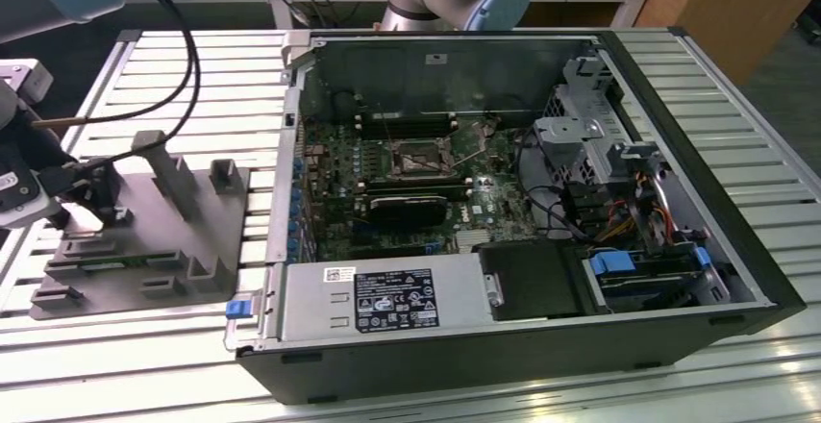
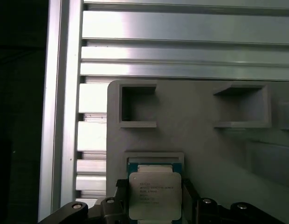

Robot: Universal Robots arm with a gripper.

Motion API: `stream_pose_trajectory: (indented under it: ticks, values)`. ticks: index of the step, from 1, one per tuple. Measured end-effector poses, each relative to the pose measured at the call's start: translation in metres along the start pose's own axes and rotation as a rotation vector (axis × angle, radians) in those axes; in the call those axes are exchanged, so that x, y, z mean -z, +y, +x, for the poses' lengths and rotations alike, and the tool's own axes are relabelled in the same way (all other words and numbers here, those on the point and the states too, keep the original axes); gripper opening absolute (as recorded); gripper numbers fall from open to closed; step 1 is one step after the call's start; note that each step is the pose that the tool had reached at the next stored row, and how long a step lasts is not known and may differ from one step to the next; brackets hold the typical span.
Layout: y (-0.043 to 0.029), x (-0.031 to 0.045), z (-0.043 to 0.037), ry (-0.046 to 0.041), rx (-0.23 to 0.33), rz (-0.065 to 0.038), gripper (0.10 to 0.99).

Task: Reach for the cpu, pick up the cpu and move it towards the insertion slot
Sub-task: 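Pick up the cpu and move it towards the insertion slot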

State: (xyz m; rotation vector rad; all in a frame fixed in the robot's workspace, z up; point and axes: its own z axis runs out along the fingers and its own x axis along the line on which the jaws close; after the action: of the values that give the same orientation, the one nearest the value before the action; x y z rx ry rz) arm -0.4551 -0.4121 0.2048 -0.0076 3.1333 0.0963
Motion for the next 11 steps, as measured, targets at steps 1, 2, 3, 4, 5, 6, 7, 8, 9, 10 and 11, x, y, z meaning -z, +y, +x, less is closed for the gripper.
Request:
stream_pose_trajectory:
  ticks: [1,2,3,4,5,6,7,8,9,10,11]
  values:
    - [0.0001,0.0023,0.0000,0.0000,0.000,0.000,0.541]
    - [0.0003,0.0045,0.0000,0.0000,0.000,0.000,0.541]
    - [0.0004,0.0068,-0.0001,-0.0001,0.000,0.000,0.541]
    - [0.0005,0.0089,-0.0001,-0.0001,0.000,0.000,0.541]
    - [0.0007,0.0110,-0.0001,-0.0002,0.000,0.000,0.541]
    - [0.0008,0.0132,-0.0001,-0.0001,0.000,0.000,0.541]
    - [0.0009,0.0155,-0.0001,-0.0002,0.000,0.000,0.541]
    - [0.0011,0.0179,-0.0001,-0.0002,0.000,0.000,0.541]
    - [0.0012,0.0203,-0.0002,-0.0003,0.000,0.000,0.541]
    - [0.0014,0.0228,-0.0002,-0.0004,0.000,0.000,0.541]
    - [0.0016,0.0255,-0.0002,-0.0004,0.000,0.000,0.541]
